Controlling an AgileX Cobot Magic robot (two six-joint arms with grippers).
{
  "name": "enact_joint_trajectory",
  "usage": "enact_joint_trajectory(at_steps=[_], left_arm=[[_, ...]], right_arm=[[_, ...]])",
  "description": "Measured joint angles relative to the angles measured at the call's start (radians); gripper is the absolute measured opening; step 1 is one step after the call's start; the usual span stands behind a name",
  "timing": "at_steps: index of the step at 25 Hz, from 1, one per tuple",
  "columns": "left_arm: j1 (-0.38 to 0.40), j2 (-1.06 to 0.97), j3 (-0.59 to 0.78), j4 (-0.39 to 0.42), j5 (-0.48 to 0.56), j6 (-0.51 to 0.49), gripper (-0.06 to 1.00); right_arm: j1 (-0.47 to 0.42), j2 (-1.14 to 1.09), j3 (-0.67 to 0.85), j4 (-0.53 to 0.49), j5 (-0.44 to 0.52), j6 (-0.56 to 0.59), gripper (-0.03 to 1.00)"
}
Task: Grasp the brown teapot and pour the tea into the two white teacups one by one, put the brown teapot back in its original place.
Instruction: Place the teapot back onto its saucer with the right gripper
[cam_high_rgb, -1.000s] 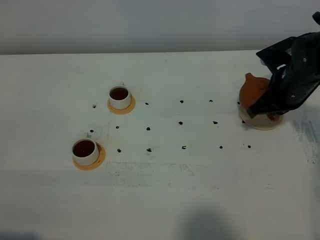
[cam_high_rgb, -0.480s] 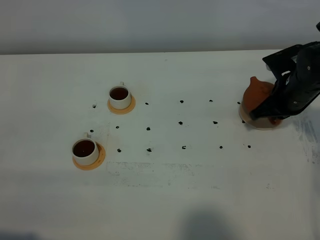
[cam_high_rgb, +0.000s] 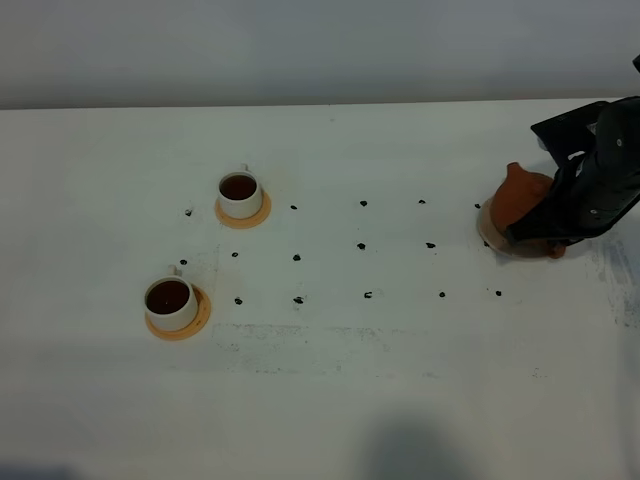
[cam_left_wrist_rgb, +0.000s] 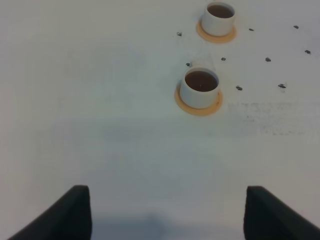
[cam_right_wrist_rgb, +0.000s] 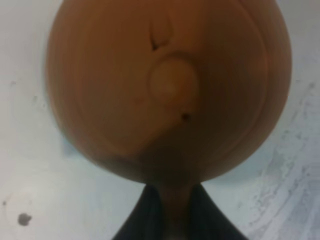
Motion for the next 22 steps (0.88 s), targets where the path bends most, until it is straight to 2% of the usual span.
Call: enact_joint_trajectory(at_steps=[13, 22], left_arm=[[0.0, 0.0, 0.0, 0.0, 0.0, 0.0, 0.61], [0.0, 0.0, 0.0, 0.0, 0.0, 0.0, 0.61]], right_arm=[[-0.002, 0.013, 0.0, -0.002, -0.003, -0.001, 0.14], [-0.003, -0.029, 0.0, 0.0, -0.006, 0.023, 0.39]])
